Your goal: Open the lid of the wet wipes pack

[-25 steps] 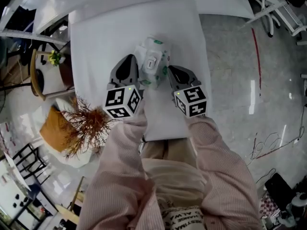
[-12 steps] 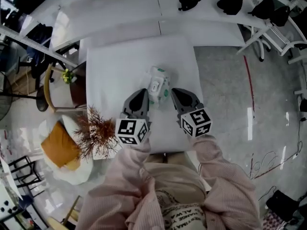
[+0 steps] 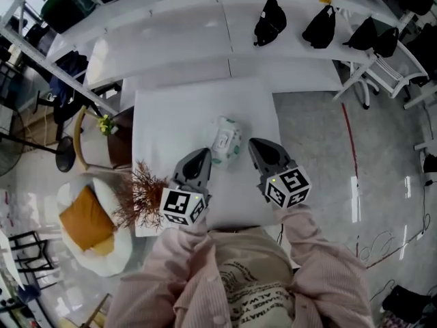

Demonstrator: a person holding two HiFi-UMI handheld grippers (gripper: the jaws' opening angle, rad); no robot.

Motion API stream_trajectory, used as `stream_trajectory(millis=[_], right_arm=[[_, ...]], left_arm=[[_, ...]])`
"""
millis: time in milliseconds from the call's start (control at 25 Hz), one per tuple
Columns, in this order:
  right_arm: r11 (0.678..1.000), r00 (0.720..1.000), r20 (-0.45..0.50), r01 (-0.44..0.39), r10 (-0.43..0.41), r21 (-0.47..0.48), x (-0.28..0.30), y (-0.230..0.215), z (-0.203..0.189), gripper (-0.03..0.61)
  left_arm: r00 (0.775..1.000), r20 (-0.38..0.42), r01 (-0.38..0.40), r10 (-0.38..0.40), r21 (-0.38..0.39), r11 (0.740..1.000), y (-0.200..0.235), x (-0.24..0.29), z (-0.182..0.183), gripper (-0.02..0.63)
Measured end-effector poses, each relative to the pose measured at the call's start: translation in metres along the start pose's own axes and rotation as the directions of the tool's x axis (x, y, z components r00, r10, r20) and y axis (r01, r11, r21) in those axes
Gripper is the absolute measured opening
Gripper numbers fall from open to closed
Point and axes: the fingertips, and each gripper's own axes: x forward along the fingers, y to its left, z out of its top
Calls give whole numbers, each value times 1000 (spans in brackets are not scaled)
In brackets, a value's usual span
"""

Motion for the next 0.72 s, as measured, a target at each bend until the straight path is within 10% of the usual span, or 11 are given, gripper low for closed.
stream_trajectory(millis=[720], right_arm=[[998, 994, 105, 47, -42, -39, -37, 0, 50, -2]], left_arm=[[994, 88, -61, 59, 24, 998, 7, -40, 35, 0]])
